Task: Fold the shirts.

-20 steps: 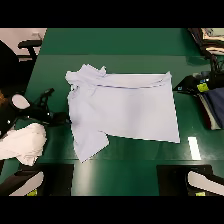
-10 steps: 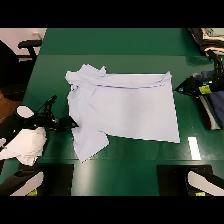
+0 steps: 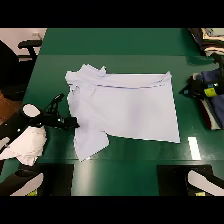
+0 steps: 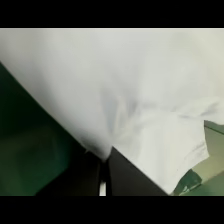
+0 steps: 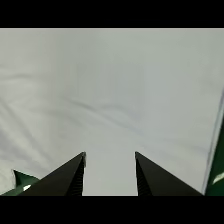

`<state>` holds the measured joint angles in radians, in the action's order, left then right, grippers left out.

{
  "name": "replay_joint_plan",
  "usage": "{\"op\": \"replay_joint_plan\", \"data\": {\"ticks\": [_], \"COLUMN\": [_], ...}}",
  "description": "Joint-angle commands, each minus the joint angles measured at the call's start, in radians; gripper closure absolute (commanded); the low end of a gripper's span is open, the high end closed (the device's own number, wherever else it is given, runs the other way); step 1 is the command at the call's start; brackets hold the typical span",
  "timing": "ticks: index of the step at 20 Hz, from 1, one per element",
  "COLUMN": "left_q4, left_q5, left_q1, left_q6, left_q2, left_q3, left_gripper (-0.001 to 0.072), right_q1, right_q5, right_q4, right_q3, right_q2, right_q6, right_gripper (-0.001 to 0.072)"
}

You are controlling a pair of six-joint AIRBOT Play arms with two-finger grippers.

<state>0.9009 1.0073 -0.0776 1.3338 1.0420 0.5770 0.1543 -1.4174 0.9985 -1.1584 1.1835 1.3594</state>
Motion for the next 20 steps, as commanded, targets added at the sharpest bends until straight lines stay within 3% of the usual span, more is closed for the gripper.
{"op": "replay_joint_plan", "data": {"ticks": [1, 3, 4, 5, 8, 13, 14, 17, 19, 20], "left_q4": [0.084, 0.090, 0.085, 0.083, 0.077, 0.079, 0.080, 0.088, 0.096, 0.120], "left_q5": [0.095, 0.104, 0.102, 0.092, 0.056, 0.056, 0.058, 0.084, 0.089, 0.097], "left_q1": [-0.010, -0.010, -0.010, -0.010, -0.010, -0.010, -0.010, -0.010, -0.010, -0.010], "left_q6": [0.020, 0.020, 0.020, 0.020, 0.021, 0.020, 0.020, 0.055, 0.063, 0.082], "left_q2": [0.000, 0.000, 0.000, 0.000, 0.000, 0.000, 0.000, -0.003, -0.061, -0.101], "left_q3": [0.082, 0.130, 0.146, 0.159, 0.165, 0.166, 0.167, 0.192, 0.226, 0.259], "left_gripper": [0.0684, 0.0683, 0.0683, 0.0683, 0.0682, 0.0683, 0.0682, 0.0684, 0.0684, 0.0684], "right_q1": [0.122, 0.229, 0.291, 0.347, 0.431, 0.296, 0.255, 0.132, 0.082, 0.072], "right_q5": [-0.051, -0.049, -0.047, -0.044, -0.018, 0.075, 0.075, 0.067, 0.041, 0.026], "right_q4": [0.116, 0.189, 0.210, 0.206, 0.155, 0.021, 0.021, 0.022, 0.021, 0.021], "right_q3": [0.127, 0.280, 0.358, 0.425, 0.578, 0.637, 0.624, 0.574, 0.516, 0.473], "right_q2": [-0.054, -0.108, -0.123, -0.125, -0.071, 0.034, 0.049, 0.059, 0.009, -0.033], "right_q6": [0.002, 0.001, 0.001, -0.001, -0.050, -0.082, -0.082, -0.082, -0.082, -0.081], "right_gripper": [0.0346, 0.0339, 0.0263, 0.0241, 0.0248, 0.0278, 0.0317, 0.0608, 0.0691, 0.0696]}}
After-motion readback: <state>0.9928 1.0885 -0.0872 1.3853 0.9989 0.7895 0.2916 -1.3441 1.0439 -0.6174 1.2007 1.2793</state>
